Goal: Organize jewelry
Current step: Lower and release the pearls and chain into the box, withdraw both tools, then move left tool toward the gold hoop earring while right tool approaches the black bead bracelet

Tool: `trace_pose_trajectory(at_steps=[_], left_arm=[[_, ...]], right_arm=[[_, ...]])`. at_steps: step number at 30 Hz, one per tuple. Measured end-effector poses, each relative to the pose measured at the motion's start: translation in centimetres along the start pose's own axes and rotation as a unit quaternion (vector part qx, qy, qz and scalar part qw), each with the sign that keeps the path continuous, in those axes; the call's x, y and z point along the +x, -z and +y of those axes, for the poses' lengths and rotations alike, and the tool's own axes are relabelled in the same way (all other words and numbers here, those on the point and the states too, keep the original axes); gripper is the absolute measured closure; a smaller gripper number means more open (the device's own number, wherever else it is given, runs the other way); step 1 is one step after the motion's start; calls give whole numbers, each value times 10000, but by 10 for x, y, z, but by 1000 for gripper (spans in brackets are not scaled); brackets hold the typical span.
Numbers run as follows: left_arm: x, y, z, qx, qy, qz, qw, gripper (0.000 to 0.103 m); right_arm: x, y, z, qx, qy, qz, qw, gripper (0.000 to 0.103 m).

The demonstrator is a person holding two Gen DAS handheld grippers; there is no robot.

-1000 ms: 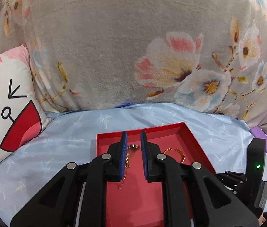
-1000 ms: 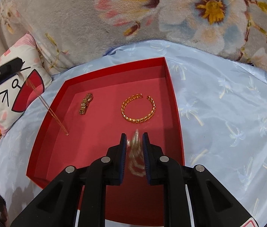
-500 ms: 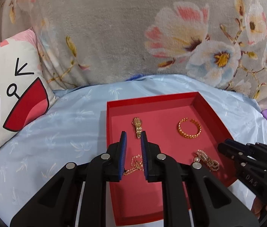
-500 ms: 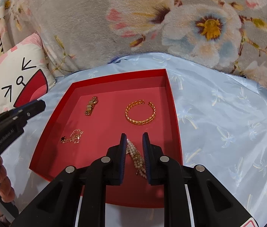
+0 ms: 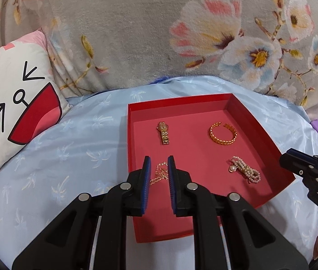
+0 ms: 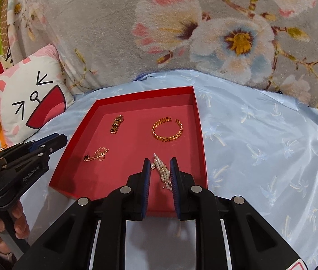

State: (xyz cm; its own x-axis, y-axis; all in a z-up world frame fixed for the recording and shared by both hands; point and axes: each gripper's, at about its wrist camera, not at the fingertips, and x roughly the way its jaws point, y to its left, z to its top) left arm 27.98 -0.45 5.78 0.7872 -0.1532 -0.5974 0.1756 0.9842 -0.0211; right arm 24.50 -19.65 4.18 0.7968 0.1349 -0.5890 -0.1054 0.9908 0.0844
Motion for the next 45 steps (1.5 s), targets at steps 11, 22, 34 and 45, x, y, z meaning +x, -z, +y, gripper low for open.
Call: trace_pose_trajectory(at_steps=[11, 22, 34, 45], left_arm=[[-38, 13, 6, -26, -27, -169, 9999, 66], [-80, 78, 36, -160, 35, 182, 9997, 65], [-88, 137, 37, -469, 172, 520, 9974, 65], [-88, 143, 38, -588, 366, 490, 9964, 60]], right_arm=[[-35, 22, 0, -38, 40, -2, 10000, 73], [-63, 92, -2, -76, -36, 500, 9987, 70], [-80, 154, 35, -260, -473, 827, 9951, 65], [-62, 155, 71, -765, -754, 975, 9894, 67]])
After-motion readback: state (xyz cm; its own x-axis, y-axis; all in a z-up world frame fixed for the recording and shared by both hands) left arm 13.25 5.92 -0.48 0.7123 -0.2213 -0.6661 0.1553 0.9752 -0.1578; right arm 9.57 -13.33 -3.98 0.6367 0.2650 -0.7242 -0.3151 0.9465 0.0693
